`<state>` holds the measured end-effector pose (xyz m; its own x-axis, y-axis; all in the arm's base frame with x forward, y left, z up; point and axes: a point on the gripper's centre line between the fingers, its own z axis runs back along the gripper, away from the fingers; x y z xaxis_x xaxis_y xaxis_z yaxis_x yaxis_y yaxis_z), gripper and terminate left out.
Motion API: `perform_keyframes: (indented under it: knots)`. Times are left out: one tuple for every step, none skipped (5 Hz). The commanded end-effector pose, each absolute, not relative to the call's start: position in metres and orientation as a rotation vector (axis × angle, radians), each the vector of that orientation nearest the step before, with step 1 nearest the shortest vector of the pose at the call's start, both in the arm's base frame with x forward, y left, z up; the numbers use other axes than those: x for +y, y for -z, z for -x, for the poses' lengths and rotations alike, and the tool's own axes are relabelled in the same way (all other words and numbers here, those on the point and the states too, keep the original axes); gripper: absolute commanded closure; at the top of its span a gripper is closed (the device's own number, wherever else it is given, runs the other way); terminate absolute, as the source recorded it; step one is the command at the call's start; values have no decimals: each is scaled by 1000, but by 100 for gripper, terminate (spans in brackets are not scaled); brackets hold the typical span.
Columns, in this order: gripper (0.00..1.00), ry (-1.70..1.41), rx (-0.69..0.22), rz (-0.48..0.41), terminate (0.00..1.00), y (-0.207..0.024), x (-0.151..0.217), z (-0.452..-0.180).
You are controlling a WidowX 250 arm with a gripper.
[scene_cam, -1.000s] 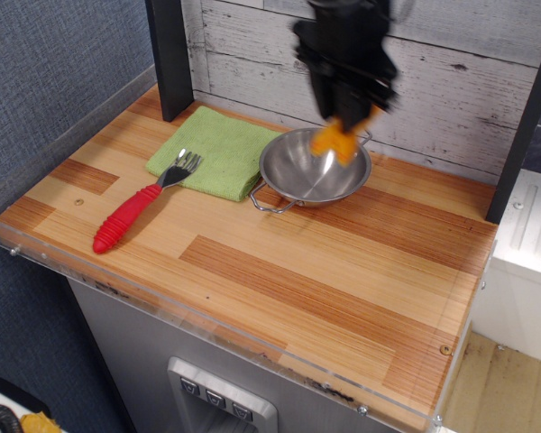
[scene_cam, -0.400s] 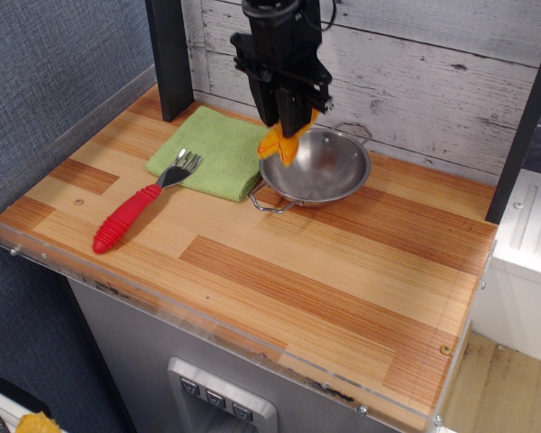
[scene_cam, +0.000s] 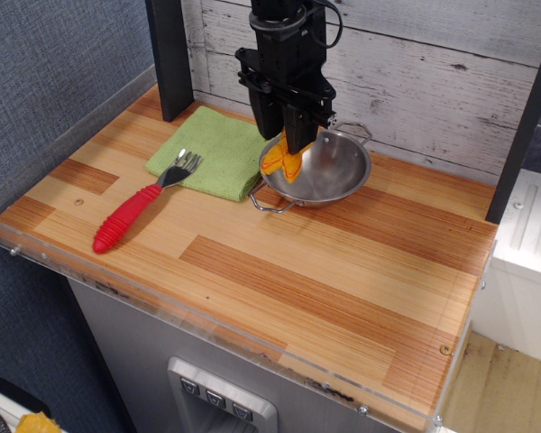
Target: Pick orange toy and place it on the vessel
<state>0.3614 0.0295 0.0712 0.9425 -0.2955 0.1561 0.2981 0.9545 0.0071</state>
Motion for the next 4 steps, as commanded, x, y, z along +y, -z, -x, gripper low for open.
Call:
perform_keyframes:
  knots:
    - [0, 318, -259, -14, 0, -109, 25, -364]
    - [0, 326, -307, -37, 0, -134, 27, -353]
    - [0, 321, -371, -95, 0, -160, 34, -330]
    - [0, 332, -383, -63, 0, -160, 39, -325]
